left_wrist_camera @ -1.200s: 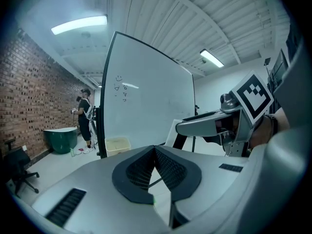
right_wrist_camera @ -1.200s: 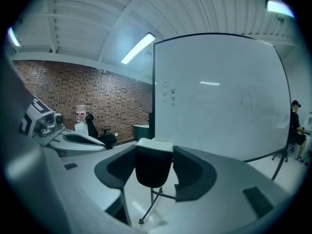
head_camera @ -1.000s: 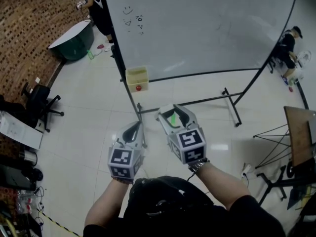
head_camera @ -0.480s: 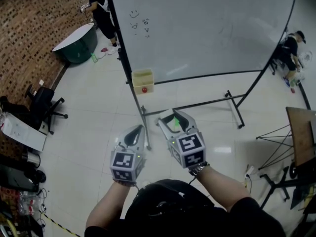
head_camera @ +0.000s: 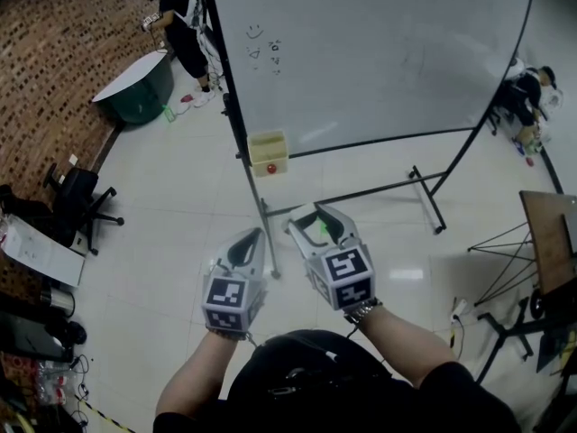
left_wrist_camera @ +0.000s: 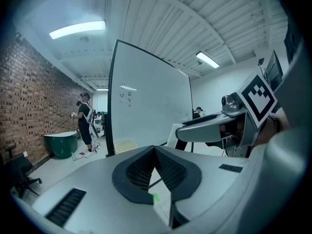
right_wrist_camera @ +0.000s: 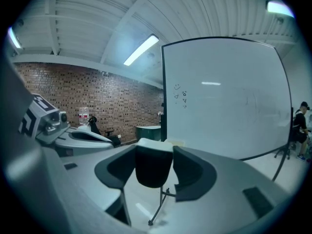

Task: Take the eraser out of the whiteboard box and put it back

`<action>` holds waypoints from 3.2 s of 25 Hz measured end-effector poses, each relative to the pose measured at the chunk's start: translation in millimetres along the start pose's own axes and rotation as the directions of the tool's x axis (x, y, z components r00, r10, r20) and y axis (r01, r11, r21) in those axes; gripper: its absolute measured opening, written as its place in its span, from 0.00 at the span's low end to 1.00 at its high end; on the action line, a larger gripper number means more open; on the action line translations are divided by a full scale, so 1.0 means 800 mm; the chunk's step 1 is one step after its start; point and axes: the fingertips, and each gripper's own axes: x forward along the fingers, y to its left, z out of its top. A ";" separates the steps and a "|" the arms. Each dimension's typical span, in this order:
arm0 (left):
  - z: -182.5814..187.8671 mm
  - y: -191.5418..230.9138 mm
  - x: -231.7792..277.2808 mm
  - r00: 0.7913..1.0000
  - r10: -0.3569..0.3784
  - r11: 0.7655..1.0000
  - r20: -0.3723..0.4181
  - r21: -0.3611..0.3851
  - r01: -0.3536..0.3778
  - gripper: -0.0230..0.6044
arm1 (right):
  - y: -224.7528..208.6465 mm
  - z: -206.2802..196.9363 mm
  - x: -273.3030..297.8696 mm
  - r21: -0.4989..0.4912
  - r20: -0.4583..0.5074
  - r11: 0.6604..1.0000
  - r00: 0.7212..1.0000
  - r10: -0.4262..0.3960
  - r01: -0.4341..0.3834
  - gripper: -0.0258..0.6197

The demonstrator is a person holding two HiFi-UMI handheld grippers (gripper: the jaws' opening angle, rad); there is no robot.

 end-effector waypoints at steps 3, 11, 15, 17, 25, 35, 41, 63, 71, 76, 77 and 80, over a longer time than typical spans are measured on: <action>0.000 0.005 -0.004 1.000 -0.010 1.000 0.003 0.005 0.010 0.03 | 0.006 0.001 0.003 -0.002 0.008 1.000 1.000 -0.010 0.010 0.45; -0.001 0.012 -0.014 0.999 -0.031 1.000 0.005 0.000 0.031 0.03 | 0.021 0.001 0.000 -0.013 -0.016 0.999 0.999 -0.030 0.030 0.45; -0.001 0.016 -0.016 1.000 -0.030 1.000 0.009 -0.004 0.030 0.03 | 0.023 0.004 0.001 -0.008 0.001 0.999 0.999 -0.035 0.035 0.45; 0.000 0.017 -0.016 1.000 -0.028 1.000 0.011 -0.009 0.028 0.03 | 0.023 0.003 0.002 -0.006 0.003 0.999 0.999 -0.038 0.038 0.45; -0.004 0.021 -0.014 0.999 -0.032 0.999 0.008 -0.015 0.032 0.03 | 0.023 0.004 0.004 -0.008 0.002 0.999 0.999 -0.042 0.042 0.45; -0.004 0.015 -0.006 1.000 -0.026 0.999 0.001 -0.021 0.026 0.03 | 0.013 0.003 0.003 -0.004 0.002 0.999 0.999 -0.035 0.035 0.45; -0.004 0.007 0.002 1.000 -0.002 1.000 -0.008 -0.026 0.002 0.03 | 0.000 0.004 0.001 -0.001 0.010 1.000 1.000 -0.018 0.018 0.45; -0.012 -0.001 0.052 0.995 0.092 0.992 -0.038 -0.087 -0.095 0.03 | -0.057 -0.005 0.016 0.000 -0.016 0.998 0.998 0.060 -0.060 0.45; -0.011 0.047 0.096 0.996 0.082 0.991 -0.038 -0.100 -0.086 0.03 | -0.072 0.004 0.078 -0.006 -0.028 0.999 0.999 0.043 -0.043 0.45; -0.009 0.093 0.127 0.996 0.071 0.991 -0.045 -0.106 -0.076 0.03 | -0.079 0.014 0.131 -0.001 -0.044 0.999 0.999 0.032 -0.032 0.45; -0.008 0.102 0.133 0.997 0.070 0.991 -0.046 -0.108 -0.074 0.03 | -0.080 0.017 0.142 0.000 -0.044 1.000 0.999 0.028 -0.028 0.45; -0.005 0.130 0.150 0.997 0.061 0.992 -0.050 -0.109 -0.066 0.03 | -0.084 0.027 0.173 0.003 -0.044 1.000 0.999 0.013 -0.012 0.45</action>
